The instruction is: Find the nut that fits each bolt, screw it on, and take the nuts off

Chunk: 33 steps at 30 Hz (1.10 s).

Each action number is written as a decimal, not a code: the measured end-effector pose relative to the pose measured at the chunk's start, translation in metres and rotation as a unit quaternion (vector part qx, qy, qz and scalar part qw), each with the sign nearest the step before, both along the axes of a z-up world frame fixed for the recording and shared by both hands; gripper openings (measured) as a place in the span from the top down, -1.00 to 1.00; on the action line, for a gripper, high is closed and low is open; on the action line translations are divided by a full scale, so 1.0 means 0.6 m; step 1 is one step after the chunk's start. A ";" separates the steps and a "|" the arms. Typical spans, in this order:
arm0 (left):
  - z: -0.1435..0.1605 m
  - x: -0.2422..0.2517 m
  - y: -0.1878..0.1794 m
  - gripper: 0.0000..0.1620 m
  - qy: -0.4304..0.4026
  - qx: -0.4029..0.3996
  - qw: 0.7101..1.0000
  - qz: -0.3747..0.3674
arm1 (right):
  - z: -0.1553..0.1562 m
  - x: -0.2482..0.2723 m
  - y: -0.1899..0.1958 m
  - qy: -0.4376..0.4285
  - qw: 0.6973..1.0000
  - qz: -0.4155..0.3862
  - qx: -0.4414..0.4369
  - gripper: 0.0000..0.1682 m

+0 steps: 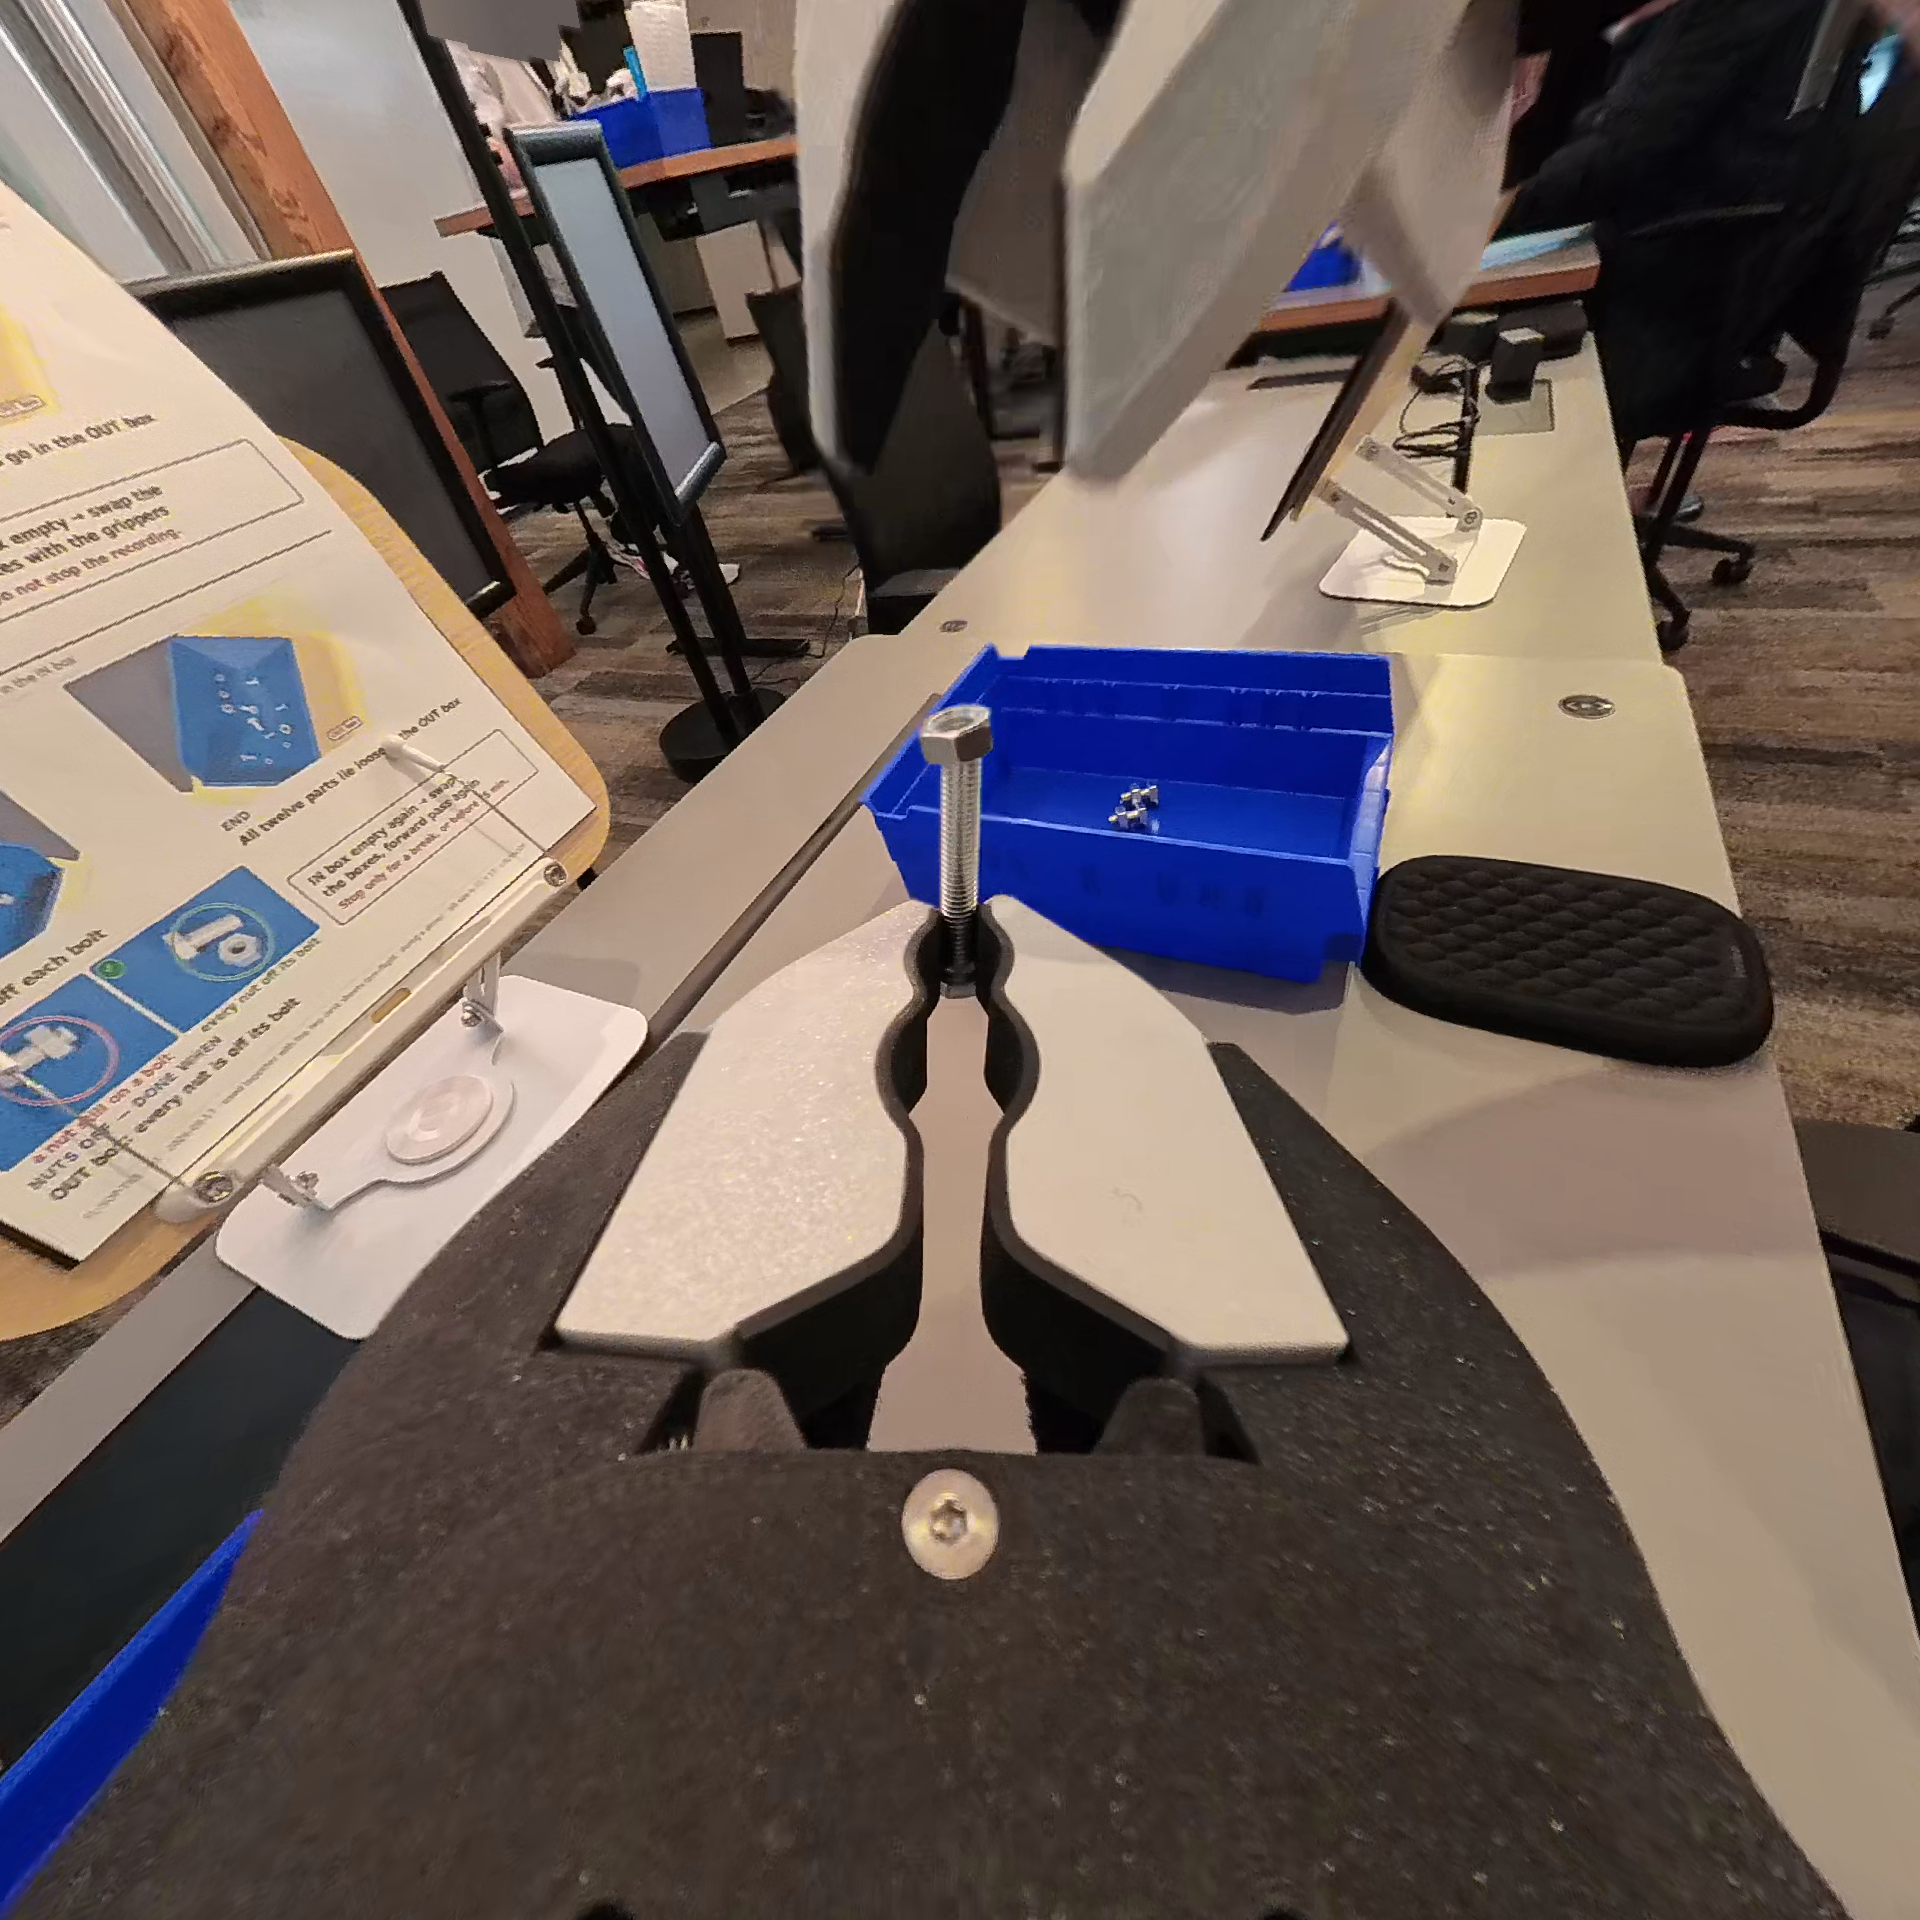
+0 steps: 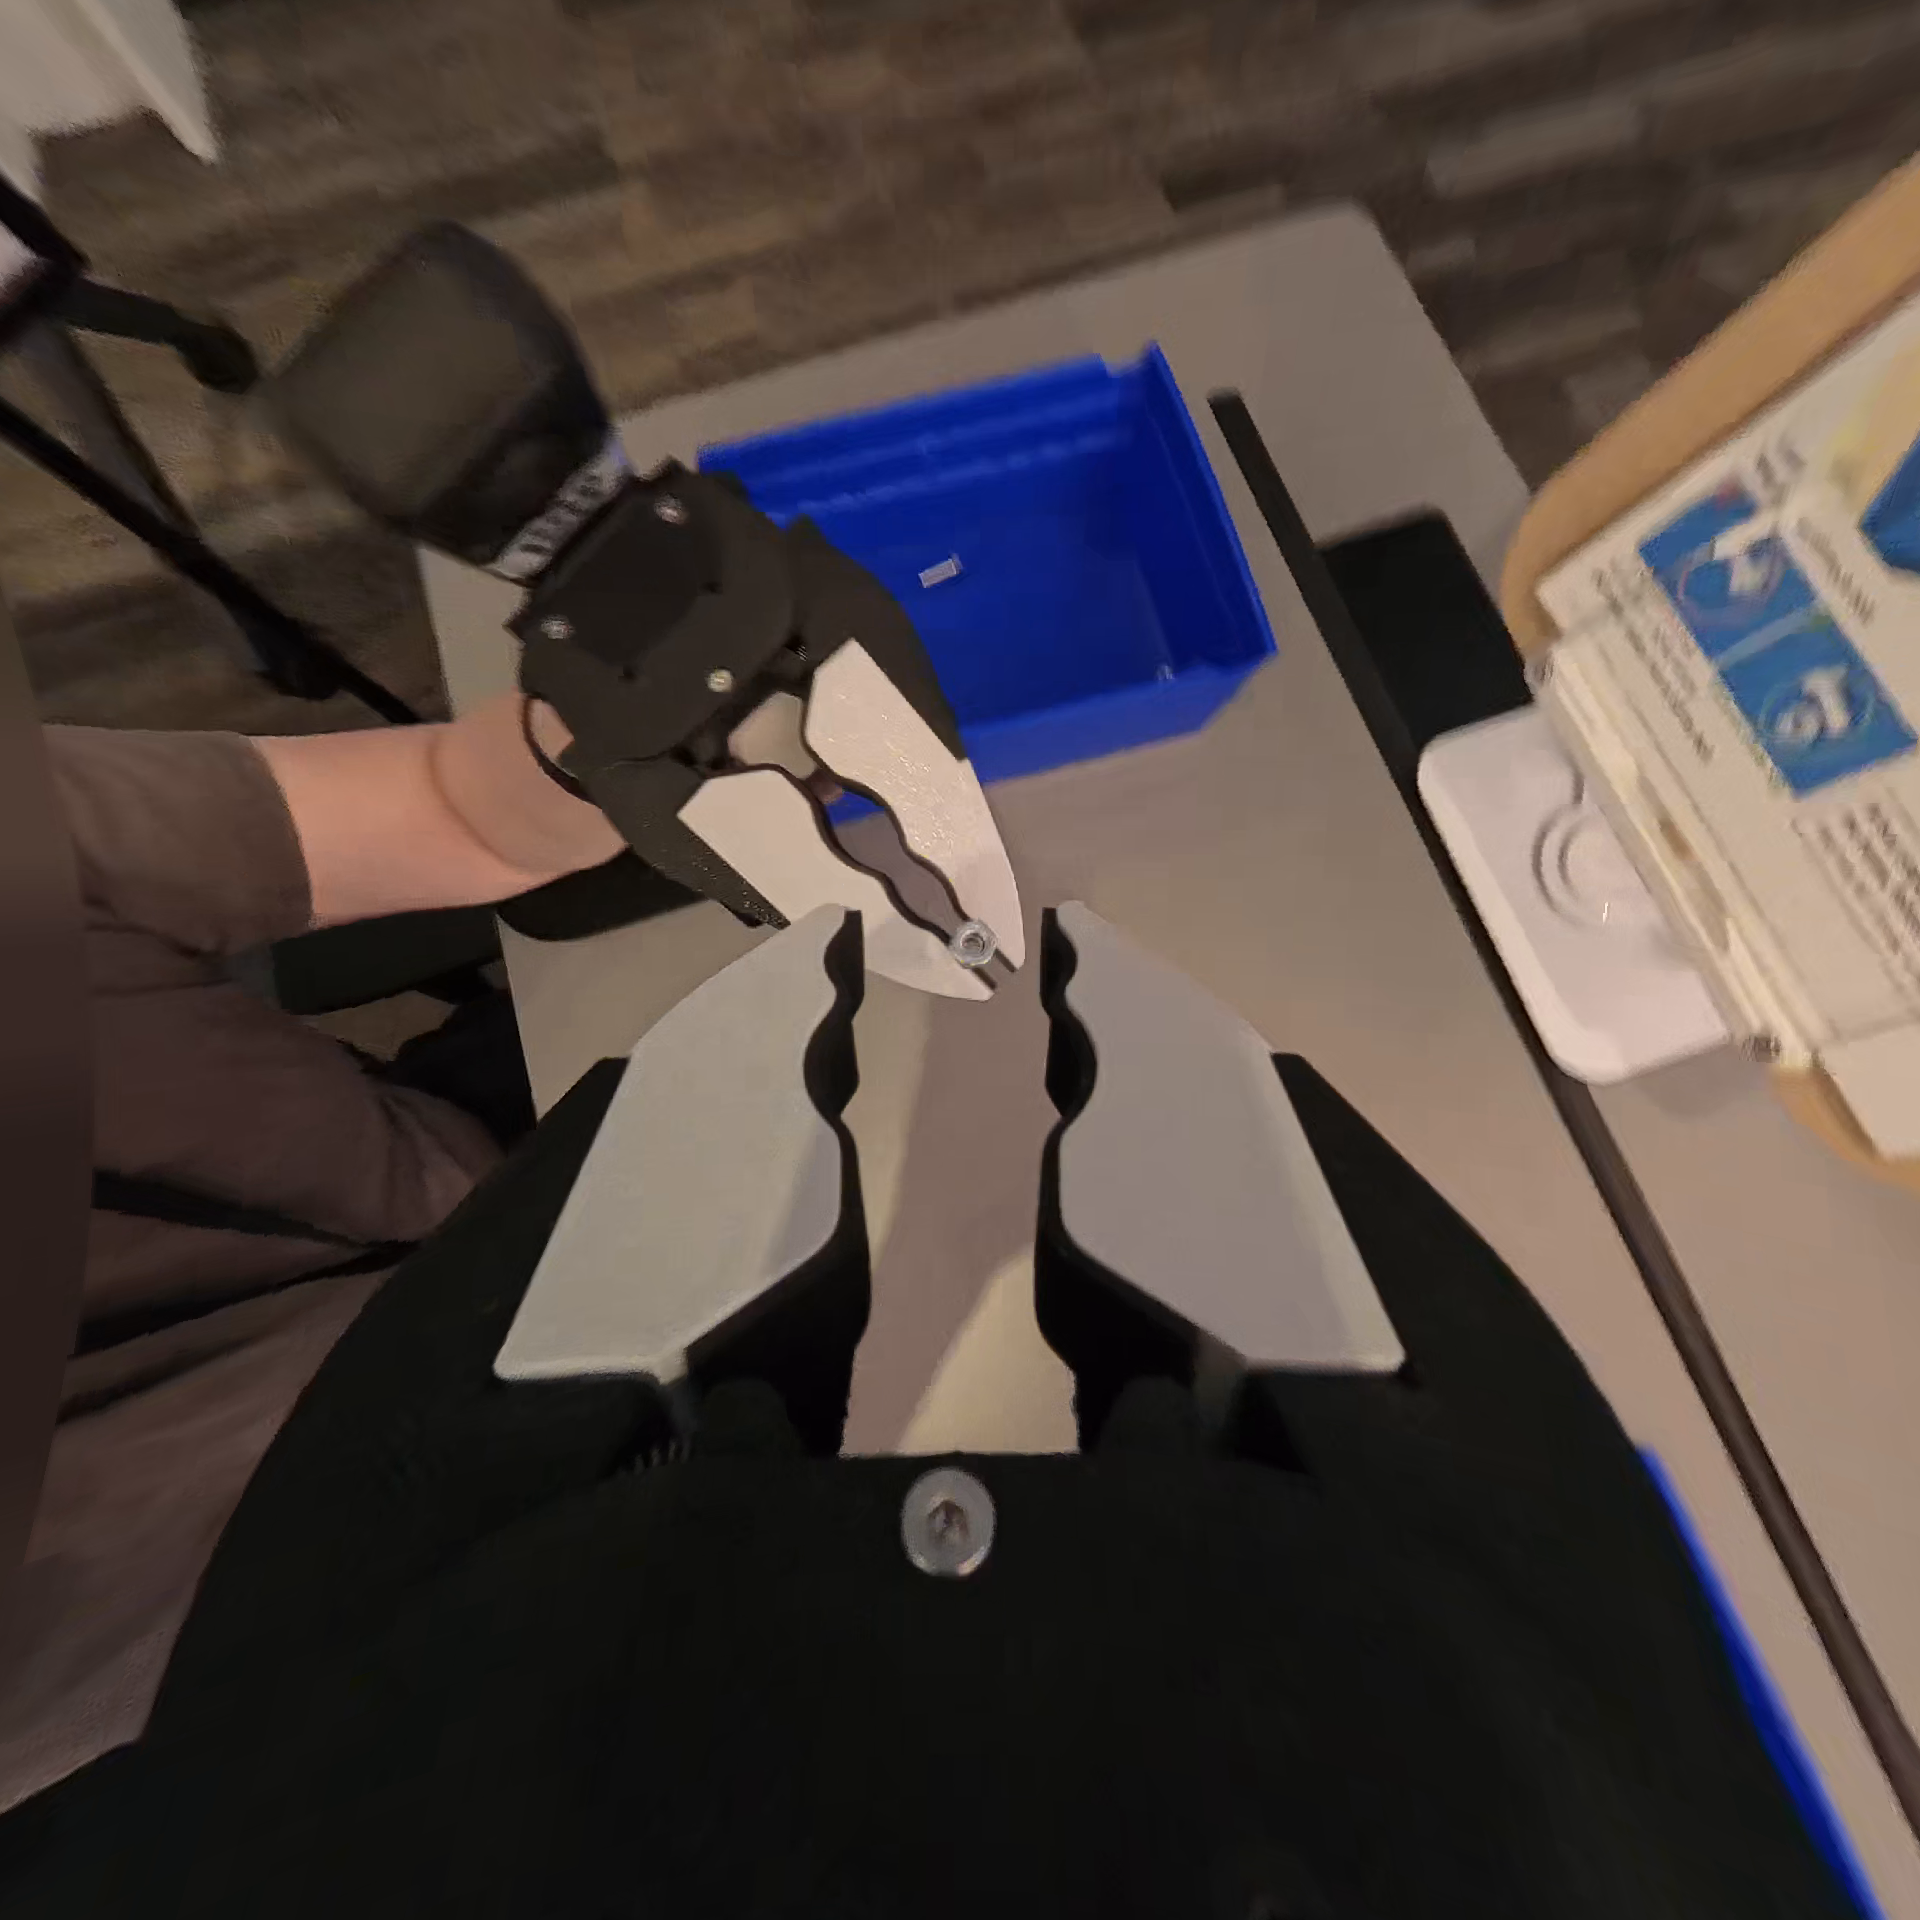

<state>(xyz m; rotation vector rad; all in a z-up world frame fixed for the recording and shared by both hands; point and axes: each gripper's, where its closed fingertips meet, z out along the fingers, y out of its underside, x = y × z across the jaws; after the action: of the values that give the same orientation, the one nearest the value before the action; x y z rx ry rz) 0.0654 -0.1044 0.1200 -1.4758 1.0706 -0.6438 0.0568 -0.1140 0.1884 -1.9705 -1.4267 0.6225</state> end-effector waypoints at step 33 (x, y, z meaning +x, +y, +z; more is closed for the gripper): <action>-0.049 0.090 -0.025 0.94 -0.024 -0.007 0.993 -0.112 | -0.063 0.115 -0.015 0.379 0.906 0.181 0.039 0.63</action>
<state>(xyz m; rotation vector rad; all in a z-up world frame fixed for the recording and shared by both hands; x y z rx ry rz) 0.1195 -0.1195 0.0907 -1.3572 1.2059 -0.8413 0.1258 -0.1228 0.1505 -1.1673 -1.2646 1.3024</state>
